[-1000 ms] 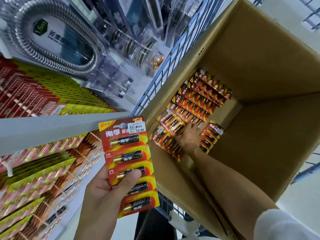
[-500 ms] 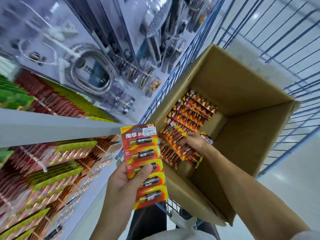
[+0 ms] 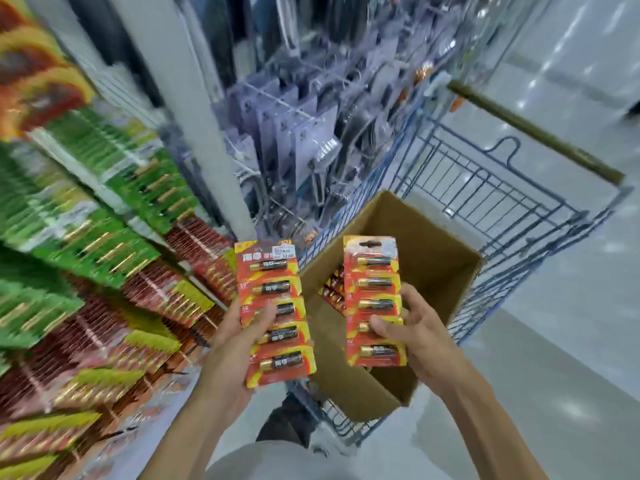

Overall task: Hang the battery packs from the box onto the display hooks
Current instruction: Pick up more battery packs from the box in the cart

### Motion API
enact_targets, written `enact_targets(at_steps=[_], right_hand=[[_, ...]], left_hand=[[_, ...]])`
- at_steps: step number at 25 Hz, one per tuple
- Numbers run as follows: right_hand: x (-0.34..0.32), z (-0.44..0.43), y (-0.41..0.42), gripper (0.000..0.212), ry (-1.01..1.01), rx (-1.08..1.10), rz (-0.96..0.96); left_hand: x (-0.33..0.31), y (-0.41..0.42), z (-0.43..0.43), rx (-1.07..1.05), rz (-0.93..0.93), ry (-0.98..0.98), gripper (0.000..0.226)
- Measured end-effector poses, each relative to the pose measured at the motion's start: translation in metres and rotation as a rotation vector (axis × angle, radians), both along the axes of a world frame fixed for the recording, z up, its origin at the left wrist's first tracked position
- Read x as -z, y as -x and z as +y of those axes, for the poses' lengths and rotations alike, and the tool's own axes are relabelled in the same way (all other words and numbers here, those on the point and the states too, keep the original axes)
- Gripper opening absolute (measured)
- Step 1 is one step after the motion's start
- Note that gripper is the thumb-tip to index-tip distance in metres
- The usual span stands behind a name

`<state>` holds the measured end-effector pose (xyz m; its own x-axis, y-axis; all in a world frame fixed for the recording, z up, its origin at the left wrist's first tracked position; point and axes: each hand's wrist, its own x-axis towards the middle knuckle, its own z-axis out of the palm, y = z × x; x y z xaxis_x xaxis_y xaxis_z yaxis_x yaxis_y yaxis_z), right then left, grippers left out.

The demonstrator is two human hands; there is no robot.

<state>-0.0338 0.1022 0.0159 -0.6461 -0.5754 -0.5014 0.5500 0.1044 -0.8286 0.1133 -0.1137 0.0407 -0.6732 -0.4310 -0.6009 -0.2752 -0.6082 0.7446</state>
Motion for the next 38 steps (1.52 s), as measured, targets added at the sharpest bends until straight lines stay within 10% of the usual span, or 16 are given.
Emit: enact_targets(at_steps=[21, 30, 33, 36, 38], right_hand=[[-0.156, -0.193, -0.327, 0.049, 0.361, -0.452, 0.022], [-0.166, -0.276, -0.519, 0.005, 0.251, -0.526, 0.047], [-0.169, -0.295, -0.558, 0.051, 0.255, -0.576, 0.059], [-0.187, -0.301, -0.562, 0.012, 0.294, -0.546, 0.147], [-0.204, -0.307, -0.55, 0.022, 0.312, -0.465, 0.214]], left_hand=[[-0.127, -0.412, -0.034, -0.814, 0.275, 0.261, 0.058], [-0.149, -0.597, -0.102, -0.841, 0.226, 0.317, 0.052], [-0.148, -0.635, -0.12, -0.845, 0.238, 0.31, 0.052], [-0.159, -0.647, -0.135, -0.8, 0.247, 0.324, 0.041], [-0.169, -0.644, -0.143, -0.785, 0.24, 0.366, 0.04]])
